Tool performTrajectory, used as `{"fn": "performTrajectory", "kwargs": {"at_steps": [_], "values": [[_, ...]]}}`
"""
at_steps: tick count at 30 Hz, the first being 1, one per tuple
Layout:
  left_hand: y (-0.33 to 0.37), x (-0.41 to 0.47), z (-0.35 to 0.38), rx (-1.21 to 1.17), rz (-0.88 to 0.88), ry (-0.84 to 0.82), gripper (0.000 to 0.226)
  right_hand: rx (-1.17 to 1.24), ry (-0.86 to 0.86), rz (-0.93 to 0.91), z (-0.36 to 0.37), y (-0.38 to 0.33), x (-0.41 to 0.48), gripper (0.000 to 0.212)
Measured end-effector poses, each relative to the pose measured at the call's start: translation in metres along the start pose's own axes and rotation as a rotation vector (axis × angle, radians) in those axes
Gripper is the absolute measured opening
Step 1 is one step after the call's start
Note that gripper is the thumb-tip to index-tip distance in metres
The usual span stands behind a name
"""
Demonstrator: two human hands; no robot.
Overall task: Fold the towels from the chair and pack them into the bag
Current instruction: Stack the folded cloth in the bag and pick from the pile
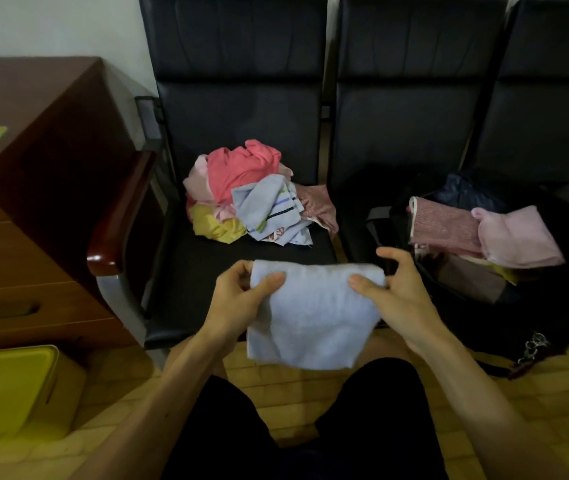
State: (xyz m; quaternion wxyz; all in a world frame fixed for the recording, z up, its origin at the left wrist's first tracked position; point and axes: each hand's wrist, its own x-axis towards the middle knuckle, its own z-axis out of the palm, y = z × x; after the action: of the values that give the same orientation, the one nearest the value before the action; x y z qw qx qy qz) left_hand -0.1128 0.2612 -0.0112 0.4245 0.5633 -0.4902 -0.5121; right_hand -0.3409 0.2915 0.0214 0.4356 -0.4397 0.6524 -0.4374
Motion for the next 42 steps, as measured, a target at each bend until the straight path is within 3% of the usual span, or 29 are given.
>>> {"fn": "performTrajectory", "kwargs": {"at_steps": [6,9,13,17,20,23,28,35,42], "values": [[0.042,0.024,-0.023,-0.011,0.222,0.094,0.045,-0.208,-0.163,-0.272,-0.012,-0.058,0.021,0.042],[0.081,0.028,-0.039,0.099,0.311,-0.007,0.046,-0.303,-0.187,-0.402,-0.014,-0.094,0.027,0.052],[0.121,0.032,-0.058,0.188,0.363,-0.071,0.063,-0.41,-0.195,-0.517,-0.015,-0.132,0.025,0.066],[0.132,0.033,-0.066,0.309,0.438,0.045,0.062,-0.51,-0.177,-0.555,-0.011,-0.147,0.02,0.063],[0.13,0.028,-0.062,0.439,0.524,0.121,0.053,-0.633,-0.117,-0.573,-0.013,-0.147,0.021,0.046],[0.123,0.022,-0.054,0.583,0.598,0.141,0.05,-0.688,-0.056,-0.546,-0.022,-0.136,0.02,0.032],[0.118,0.012,-0.032,0.747,0.64,0.183,0.051,-0.695,-0.109,-0.466,-0.039,-0.111,0.02,0.015],[0.125,-0.002,-0.006,0.771,0.678,0.042,0.019,-0.641,-0.184,-0.398,-0.074,-0.082,0.014,0.028],[0.121,-0.011,0.033,0.609,0.635,-0.233,0.03,-0.366,-0.249,-0.135,-0.106,-0.039,0.006,0.028]]}}
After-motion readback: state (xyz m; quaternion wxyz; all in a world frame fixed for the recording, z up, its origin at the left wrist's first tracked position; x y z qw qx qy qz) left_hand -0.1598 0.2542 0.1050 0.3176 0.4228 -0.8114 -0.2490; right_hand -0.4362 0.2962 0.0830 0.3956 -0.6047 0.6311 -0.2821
